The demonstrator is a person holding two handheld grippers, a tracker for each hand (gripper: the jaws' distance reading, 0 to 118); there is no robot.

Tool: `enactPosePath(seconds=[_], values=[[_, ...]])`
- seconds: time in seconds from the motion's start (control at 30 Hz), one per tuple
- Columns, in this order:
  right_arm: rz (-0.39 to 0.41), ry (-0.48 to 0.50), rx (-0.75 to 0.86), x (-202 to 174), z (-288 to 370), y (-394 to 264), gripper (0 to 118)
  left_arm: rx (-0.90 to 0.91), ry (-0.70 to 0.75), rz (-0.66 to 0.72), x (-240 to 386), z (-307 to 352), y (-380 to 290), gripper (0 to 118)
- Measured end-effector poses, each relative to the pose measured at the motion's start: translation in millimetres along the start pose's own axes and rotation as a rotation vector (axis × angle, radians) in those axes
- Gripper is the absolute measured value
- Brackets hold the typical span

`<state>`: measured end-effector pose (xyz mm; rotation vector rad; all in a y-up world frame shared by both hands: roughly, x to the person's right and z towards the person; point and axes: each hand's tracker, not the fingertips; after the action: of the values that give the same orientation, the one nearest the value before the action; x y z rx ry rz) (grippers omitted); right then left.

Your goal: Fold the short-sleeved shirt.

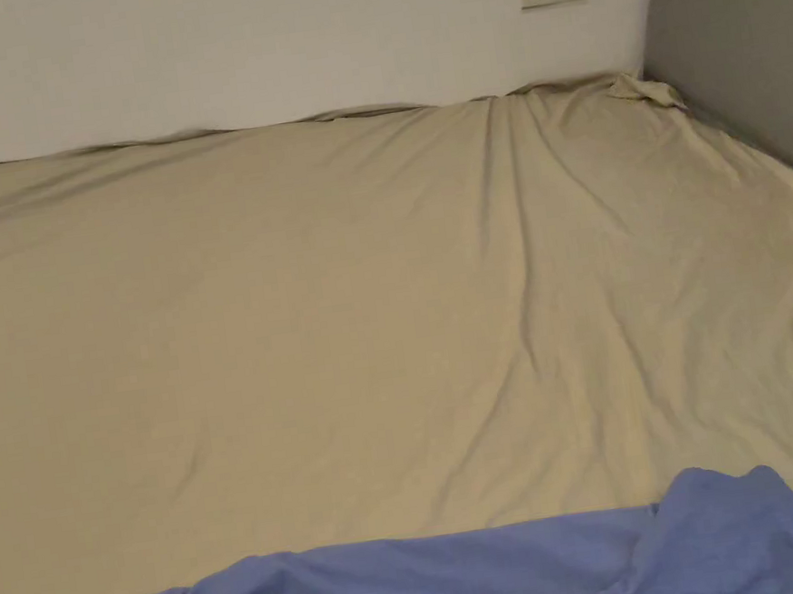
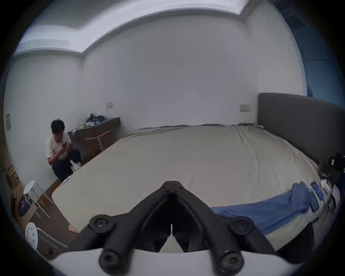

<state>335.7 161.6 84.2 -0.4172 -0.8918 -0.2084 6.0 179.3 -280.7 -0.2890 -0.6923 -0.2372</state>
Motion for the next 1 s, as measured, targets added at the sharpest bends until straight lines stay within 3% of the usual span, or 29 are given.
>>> enactPosePath(seconds=[0.13, 0.27, 0.3, 0.33, 0.37, 0.4, 0.47, 0.63, 0.83, 0.9, 0.97, 1.0], values=[[-0.054, 0.054, -0.018, 1, -1, -1, 2, -0.007, -0.036, -0.014, -2, 2, -2, 0], [-0.060, 0.090, -0.046, -6, -5, -3, 2, -0.151, -0.335, 0.192, -31, -22, -18, 0], [-0.065, 0.106, -0.060, -8, -8, -4, 2, -0.170, -0.433, 0.290, -42, -30, -27, 11], [-0.064, 0.122, -0.081, -11, -9, -4, 2, -0.178, -0.495, 0.359, -55, -37, -38, 39], [-0.058, 0.136, -0.097, -15, -11, -5, 2, -0.200, -0.549, 0.431, -70, -49, -52, 82], [-0.056, 0.133, -0.104, -23, -16, -7, 2, -0.257, -0.569, 0.498, -84, -63, -65, 88], [-0.060, 0.141, -0.133, -30, -22, -10, 2, -0.348, -0.583, 0.572, -105, -89, -87, 88], [-0.061, 0.156, -0.210, -58, -49, -18, 2, -0.545, -0.566, 0.577, -129, -158, -130, 88], [-0.042, 0.189, -0.252, -81, -78, -19, 2, -0.722, -0.639, 0.559, -80, -226, -171, 88], [-0.044, 0.195, -0.249, -84, -83, -15, 2, -0.586, -0.730, 0.691, -83, -224, -160, 88], [-0.048, 0.201, -0.250, -85, -86, -16, 2, -0.677, -0.820, 0.794, -67, -242, -168, 88], [-0.044, 0.207, -0.253, -87, -89, -15, 2, -0.640, -0.828, 0.739, -56, -242, -167, 81]])
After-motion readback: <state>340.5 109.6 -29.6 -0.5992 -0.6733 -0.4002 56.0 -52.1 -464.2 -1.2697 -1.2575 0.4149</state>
